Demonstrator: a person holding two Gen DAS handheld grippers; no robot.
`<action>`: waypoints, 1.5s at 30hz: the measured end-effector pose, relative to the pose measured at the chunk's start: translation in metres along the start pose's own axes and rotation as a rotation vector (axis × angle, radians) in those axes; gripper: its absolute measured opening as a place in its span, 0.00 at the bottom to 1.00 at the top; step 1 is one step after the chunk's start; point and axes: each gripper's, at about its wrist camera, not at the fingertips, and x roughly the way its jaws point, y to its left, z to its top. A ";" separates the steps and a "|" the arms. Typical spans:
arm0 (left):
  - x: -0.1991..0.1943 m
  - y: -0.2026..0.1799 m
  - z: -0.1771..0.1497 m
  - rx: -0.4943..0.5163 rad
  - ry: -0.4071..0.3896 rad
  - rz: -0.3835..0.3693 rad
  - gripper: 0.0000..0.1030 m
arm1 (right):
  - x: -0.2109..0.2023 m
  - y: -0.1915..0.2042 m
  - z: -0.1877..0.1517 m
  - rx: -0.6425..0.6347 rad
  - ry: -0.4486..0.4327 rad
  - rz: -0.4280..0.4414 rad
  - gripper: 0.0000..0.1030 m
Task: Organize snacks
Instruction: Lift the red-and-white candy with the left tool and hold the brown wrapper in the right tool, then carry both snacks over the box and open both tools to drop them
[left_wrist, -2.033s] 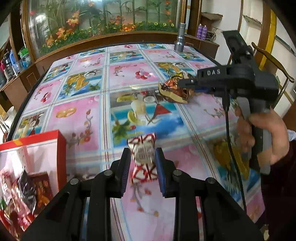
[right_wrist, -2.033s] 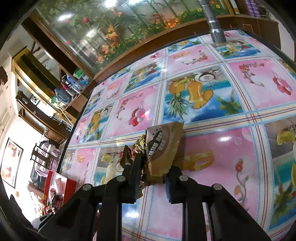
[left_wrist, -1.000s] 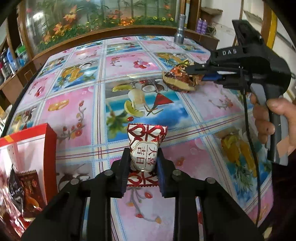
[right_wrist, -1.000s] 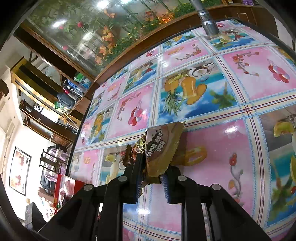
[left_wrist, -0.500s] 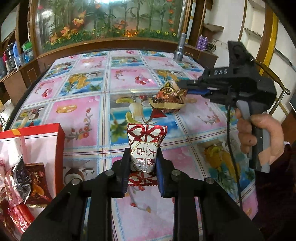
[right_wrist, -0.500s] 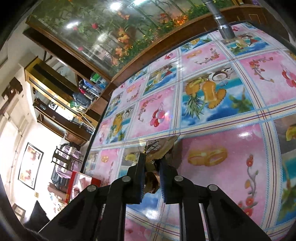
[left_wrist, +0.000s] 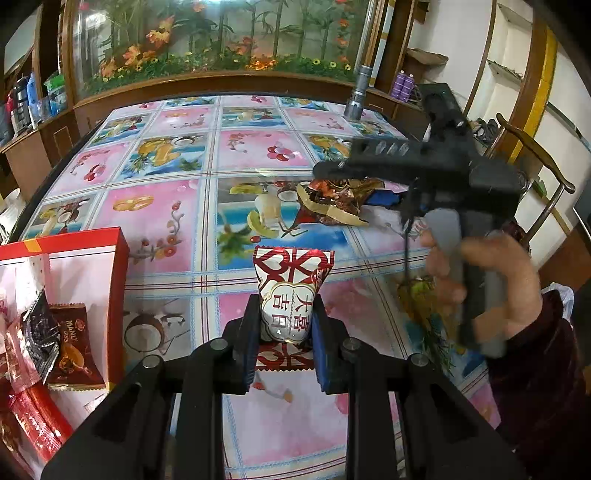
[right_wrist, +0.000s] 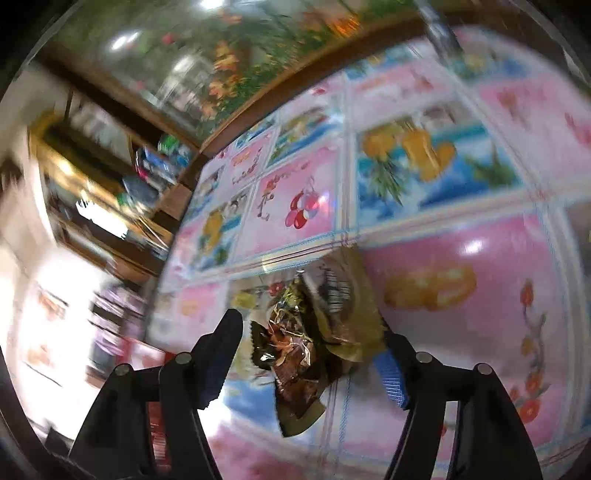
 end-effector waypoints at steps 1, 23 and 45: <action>-0.001 0.001 0.000 -0.001 -0.002 0.000 0.21 | 0.001 0.004 -0.002 -0.035 -0.013 -0.025 0.63; -0.074 0.022 -0.007 -0.018 -0.135 0.071 0.21 | -0.048 0.025 -0.001 -0.052 -0.163 0.225 0.22; -0.144 0.168 -0.071 -0.244 -0.249 0.400 0.22 | 0.035 0.233 -0.108 -0.303 0.007 0.526 0.22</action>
